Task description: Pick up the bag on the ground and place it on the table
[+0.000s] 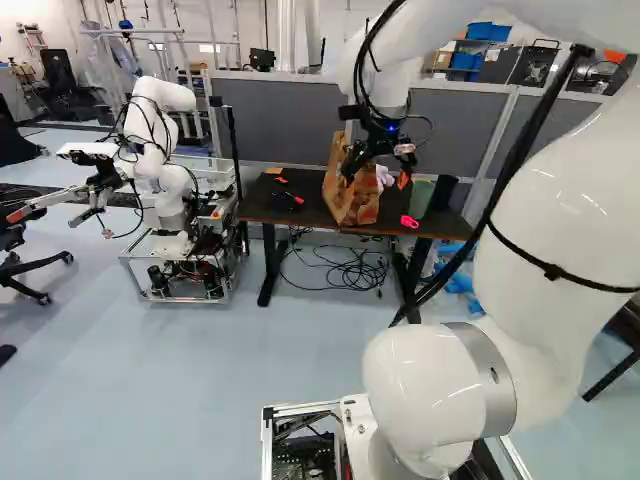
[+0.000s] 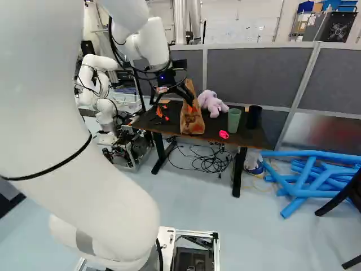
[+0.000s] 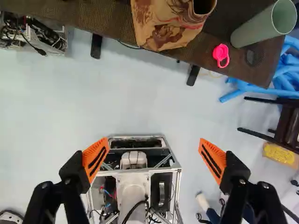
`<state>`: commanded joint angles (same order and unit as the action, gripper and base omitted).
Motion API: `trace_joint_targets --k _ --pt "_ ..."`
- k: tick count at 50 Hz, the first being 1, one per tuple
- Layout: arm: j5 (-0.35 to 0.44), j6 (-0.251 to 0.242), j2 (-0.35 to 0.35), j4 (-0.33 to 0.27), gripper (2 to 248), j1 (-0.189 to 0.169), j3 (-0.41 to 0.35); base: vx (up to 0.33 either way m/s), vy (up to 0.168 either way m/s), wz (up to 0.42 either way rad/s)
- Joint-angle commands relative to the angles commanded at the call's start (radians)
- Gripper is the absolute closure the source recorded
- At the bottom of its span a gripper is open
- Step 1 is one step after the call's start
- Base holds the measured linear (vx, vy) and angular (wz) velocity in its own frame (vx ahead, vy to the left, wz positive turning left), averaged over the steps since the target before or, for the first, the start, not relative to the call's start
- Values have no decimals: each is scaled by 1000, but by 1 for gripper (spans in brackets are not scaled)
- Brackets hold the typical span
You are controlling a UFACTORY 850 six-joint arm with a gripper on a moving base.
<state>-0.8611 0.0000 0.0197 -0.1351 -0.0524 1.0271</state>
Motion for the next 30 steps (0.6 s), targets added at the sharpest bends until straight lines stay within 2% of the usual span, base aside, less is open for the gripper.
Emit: trace_joint_targets --k 30 --pt "352 0 53 27 3 11 -191 0 0 0"
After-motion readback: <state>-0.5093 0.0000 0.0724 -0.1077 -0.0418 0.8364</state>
